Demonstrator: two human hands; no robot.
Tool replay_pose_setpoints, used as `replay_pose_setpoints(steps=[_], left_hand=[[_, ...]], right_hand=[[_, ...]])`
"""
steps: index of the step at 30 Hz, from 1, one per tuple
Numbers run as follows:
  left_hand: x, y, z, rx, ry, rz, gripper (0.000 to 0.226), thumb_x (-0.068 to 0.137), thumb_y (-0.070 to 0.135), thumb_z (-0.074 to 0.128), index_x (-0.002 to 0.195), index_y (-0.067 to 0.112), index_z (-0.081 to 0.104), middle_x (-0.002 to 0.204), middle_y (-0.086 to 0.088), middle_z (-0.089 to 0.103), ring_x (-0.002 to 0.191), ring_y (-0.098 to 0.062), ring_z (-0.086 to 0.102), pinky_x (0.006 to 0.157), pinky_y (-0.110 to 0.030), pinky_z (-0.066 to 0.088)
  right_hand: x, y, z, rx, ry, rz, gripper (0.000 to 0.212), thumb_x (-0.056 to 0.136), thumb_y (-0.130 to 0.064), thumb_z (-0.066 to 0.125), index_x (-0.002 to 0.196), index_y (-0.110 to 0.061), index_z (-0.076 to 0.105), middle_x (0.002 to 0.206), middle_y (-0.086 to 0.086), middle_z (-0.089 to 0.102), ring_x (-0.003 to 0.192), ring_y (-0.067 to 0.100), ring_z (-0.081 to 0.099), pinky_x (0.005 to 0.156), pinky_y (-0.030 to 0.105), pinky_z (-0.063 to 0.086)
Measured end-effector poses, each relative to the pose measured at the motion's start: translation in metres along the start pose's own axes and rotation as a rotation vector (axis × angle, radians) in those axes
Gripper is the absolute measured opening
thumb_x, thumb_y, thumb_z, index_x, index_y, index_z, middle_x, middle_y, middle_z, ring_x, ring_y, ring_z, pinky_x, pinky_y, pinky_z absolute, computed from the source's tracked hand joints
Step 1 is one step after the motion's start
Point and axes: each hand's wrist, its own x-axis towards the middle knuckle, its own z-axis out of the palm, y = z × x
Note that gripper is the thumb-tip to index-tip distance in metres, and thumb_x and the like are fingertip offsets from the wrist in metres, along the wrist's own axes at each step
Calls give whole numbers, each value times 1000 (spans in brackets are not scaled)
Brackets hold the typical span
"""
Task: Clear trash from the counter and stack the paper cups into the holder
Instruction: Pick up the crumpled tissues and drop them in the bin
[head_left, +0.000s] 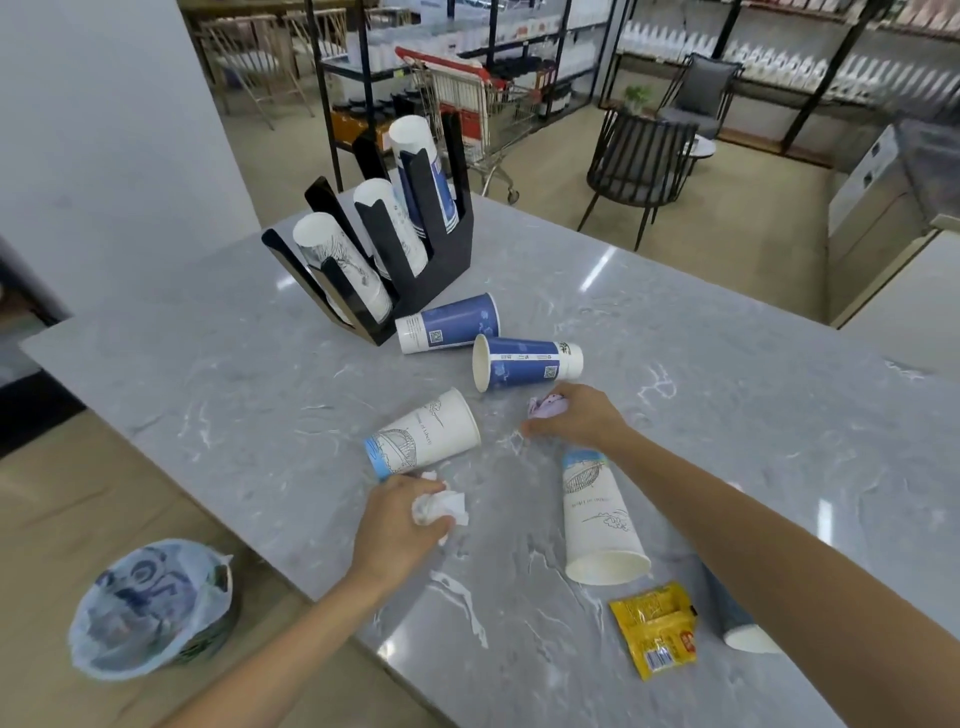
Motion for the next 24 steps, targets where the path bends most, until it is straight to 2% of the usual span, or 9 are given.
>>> replay_pose_setpoints(steps=[3, 4, 8, 11, 14, 16, 18, 19, 24], left_hand=[[0, -3, -3, -13, 26, 13, 38, 72, 17, 86, 108, 26, 76, 103, 10, 63, 101, -13, 63, 79, -13, 43], [0, -4, -5, -26, 33, 10, 38, 72, 17, 85, 108, 26, 75, 103, 10, 64, 100, -13, 63, 80, -13, 44], [-3, -4, -16, -88, 9, 11, 43, 72, 15, 84, 110, 30, 70, 102, 6, 69, 93, -13, 66, 82, -29, 54], [-7, -6, -22, -141, -15, -3, 39, 72, 12, 84, 106, 25, 71, 96, 6, 71, 87, -15, 67, 79, -27, 54], [-12, -6, -28, -194, -21, -37, 43, 72, 10, 85, 109, 25, 69, 94, 1, 74, 88, -21, 70, 79, -26, 55], [-15, -4, -33, -224, -27, -29, 53, 72, 10, 86, 117, 28, 65, 96, 2, 75, 90, -13, 72, 79, -21, 56], [-18, -2, -39, -232, -31, -10, 60, 73, 11, 88, 122, 32, 61, 99, 9, 73, 88, 0, 70, 75, -8, 53], [-19, -1, -42, -229, -28, -5, 58, 72, 13, 88, 120, 32, 61, 98, 11, 72, 87, 2, 70, 73, -6, 52], [-26, 5, -62, -191, -27, -16, 37, 71, 17, 88, 105, 24, 73, 92, 6, 77, 88, -13, 73, 77, -23, 58]], right_hand=[[6, -2, 3, -2, 68, -35, 39, 58, -50, 83, 85, -30, 63, 82, -16, 64, 85, 12, 66, 68, 24, 49], [8, -4, 4, -12, 75, -53, 37, 63, -47, 83, 87, -30, 61, 85, -13, 64, 88, 14, 65, 73, 25, 50], [11, -7, 3, -53, 41, -117, 40, 73, -39, 83, 102, -30, 57, 101, -3, 66, 98, 20, 63, 87, 30, 52], [5, -9, 3, -26, 4, -148, 48, 74, -34, 84, 115, -26, 59, 104, -3, 63, 100, 19, 62, 84, 25, 46], [-4, -14, 1, 13, -16, -180, 47, 74, -30, 85, 114, -26, 61, 103, -5, 64, 98, 16, 61, 74, 19, 43], [-12, -18, -1, 52, -30, -195, 44, 73, -28, 85, 111, -26, 63, 101, -7, 64, 95, 13, 60, 68, 14, 42], [-20, -22, -3, 84, -51, -213, 45, 74, -25, 85, 113, -26, 63, 102, -8, 64, 96, 12, 61, 68, 12, 42], [-24, -24, -4, 90, -59, -225, 46, 74, -24, 85, 114, -26, 63, 103, -8, 65, 96, 12, 61, 69, 13, 43], [-48, -41, -11, 97, -84, -282, 48, 75, -24, 85, 117, -27, 61, 110, -6, 64, 97, 11, 59, 70, 15, 43]])
